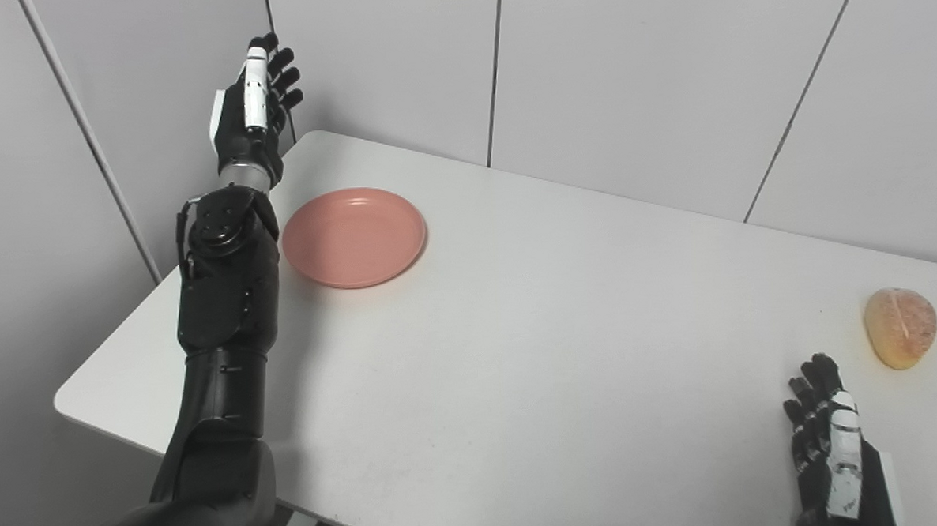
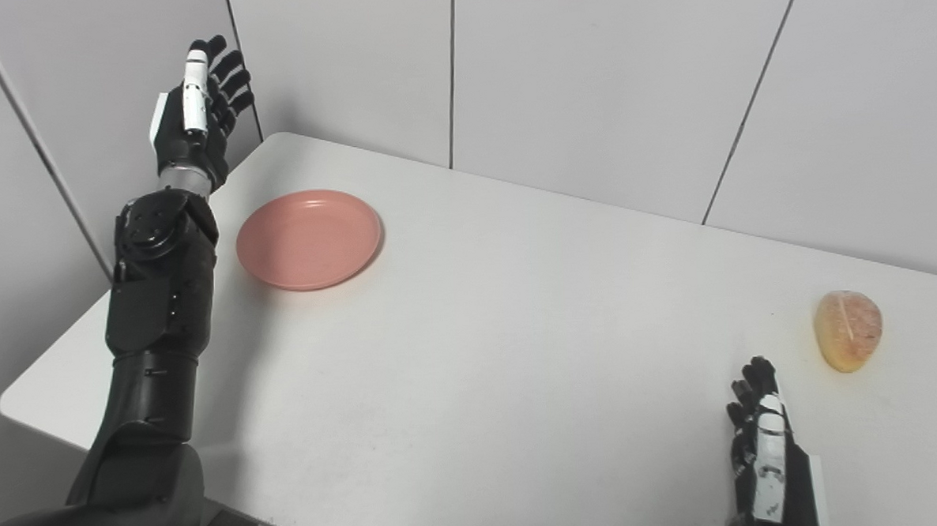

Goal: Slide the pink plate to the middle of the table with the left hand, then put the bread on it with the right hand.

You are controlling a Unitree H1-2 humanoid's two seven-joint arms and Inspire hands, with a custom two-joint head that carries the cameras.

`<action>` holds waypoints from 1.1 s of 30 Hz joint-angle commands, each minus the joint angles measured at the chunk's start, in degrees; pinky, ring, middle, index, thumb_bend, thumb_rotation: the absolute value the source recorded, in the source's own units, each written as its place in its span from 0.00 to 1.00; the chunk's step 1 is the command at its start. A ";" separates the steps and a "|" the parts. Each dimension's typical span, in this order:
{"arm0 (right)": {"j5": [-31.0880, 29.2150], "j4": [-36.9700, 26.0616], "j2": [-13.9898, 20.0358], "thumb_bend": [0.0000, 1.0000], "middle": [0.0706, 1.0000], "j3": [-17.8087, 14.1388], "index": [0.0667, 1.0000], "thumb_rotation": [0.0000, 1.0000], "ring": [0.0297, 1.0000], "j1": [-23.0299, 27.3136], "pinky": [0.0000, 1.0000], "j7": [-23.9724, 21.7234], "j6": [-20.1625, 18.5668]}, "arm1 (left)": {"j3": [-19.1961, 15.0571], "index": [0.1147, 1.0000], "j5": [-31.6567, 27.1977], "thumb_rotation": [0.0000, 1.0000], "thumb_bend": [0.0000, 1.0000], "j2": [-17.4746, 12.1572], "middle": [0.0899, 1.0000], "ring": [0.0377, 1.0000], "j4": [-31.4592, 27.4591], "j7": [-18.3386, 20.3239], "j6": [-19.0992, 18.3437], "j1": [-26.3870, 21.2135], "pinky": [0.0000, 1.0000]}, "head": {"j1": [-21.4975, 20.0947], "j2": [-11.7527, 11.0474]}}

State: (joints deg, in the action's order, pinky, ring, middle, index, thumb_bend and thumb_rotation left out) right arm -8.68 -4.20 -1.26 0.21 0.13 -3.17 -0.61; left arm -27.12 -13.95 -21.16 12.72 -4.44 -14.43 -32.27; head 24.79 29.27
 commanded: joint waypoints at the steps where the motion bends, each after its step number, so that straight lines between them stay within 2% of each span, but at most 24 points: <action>1: 0.05 0.00 0.61 0.11 0.96 -0.48 0.95 1.00 0.98 0.29 1.00 -0.56 2.70 | -0.39 0.87 -1.01 1.00 0.37 -2.34 0.89 0.89 -0.79 0.69 2.57 -1.72 0.89 | 0.02 0.01; 9: -0.31 -0.52 0.63 0.08 0.97 -0.67 0.96 1.00 0.99 0.36 1.00 -0.54 1.63 | -0.98 0.86 -1.50 1.00 0.40 -4.66 0.88 0.89 1.25 0.33 2.95 0.52 0.89 | 0.18 -0.32; 16: -0.33 -1.78 0.68 0.10 0.97 -0.66 0.96 1.00 0.99 0.17 1.00 -0.26 0.25 | -2.62 0.87 -3.69 1.00 0.39 -4.83 0.89 0.90 1.28 0.81 2.32 2.14 0.91 | 0.59 0.16; 21: -0.24 -1.10 0.84 0.10 0.97 -0.69 0.96 1.00 0.99 0.23 1.00 -0.46 1.56 | -2.54 0.87 -3.78 1.00 0.38 -4.75 0.89 0.90 2.38 0.69 3.34 3.03 0.91 | 0.47 0.20; 33: 0.02 -1.37 1.00 0.09 0.97 -0.40 0.95 1.00 0.98 0.25 1.00 -0.56 1.64 | -2.15 0.86 -3.91 1.00 0.36 -3.84 0.88 0.88 5.36 0.51 5.01 5.16 0.88 | 0.46 0.42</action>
State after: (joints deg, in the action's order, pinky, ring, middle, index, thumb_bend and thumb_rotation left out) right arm -8.70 -4.53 -0.58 -0.03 -0.07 -3.18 -0.71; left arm -29.37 -17.56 -23.72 18.92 -4.40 -12.01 -25.56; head 25.31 29.62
